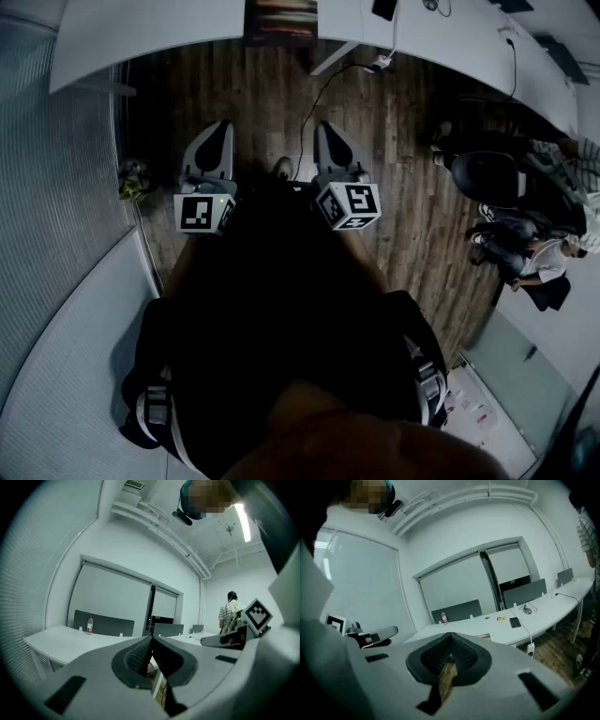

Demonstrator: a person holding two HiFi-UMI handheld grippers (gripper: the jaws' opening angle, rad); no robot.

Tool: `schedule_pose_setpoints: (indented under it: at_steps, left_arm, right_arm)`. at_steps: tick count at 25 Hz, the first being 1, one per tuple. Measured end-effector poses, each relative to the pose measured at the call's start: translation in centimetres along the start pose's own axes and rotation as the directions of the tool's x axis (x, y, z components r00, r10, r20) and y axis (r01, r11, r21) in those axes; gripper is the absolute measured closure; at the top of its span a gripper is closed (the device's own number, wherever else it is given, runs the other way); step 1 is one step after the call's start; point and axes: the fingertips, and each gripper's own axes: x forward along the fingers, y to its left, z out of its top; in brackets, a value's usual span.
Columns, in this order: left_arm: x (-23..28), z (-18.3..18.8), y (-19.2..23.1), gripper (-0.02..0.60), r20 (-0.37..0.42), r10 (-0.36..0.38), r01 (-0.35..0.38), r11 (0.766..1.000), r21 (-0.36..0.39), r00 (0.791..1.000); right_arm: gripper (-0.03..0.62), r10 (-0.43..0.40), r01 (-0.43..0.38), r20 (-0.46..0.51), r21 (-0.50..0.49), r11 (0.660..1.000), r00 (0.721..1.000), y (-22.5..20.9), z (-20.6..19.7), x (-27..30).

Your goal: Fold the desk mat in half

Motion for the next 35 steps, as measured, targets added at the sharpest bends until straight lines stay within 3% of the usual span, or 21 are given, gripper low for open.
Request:
schedule_pose_setpoints:
  at_steps: [10,18,26,35]
  left_arm:
    - [-0.8,-0.1,0.0,0.577,0.007,-0.026,0.026,1.000,-0.002,1.000]
    - [-2.1,0.6,2.3,0.577,0.035,-0.040,0.040,0.999,-0.008,0.999]
    - [-2.6,-1.7,3.5,0.577,-0.021,-0.114,0.114,0.993,-0.001,0.993]
    - [1.9,-2.1,4.3,0.577,-0.033,-0.069,0.070,0.997,0.020,0.997]
  right_arm:
    - [0.594,-0.006,0.006,0.001,-0.015,1.000,1.000,0.8,-0.3,-0.4]
    - [0.594,-0.019,0.021,0.067,-0.018,1.000,0.998,3.4,0.6,-0.2]
    - [0.594,-0.056,0.058,0.068,-0.020,0.998,0.996,5.2,-0.7,1.0]
    - [0.594,-0.022,0.024,0.056,-0.047,0.999,0.998,1.2,0.1,5.5]
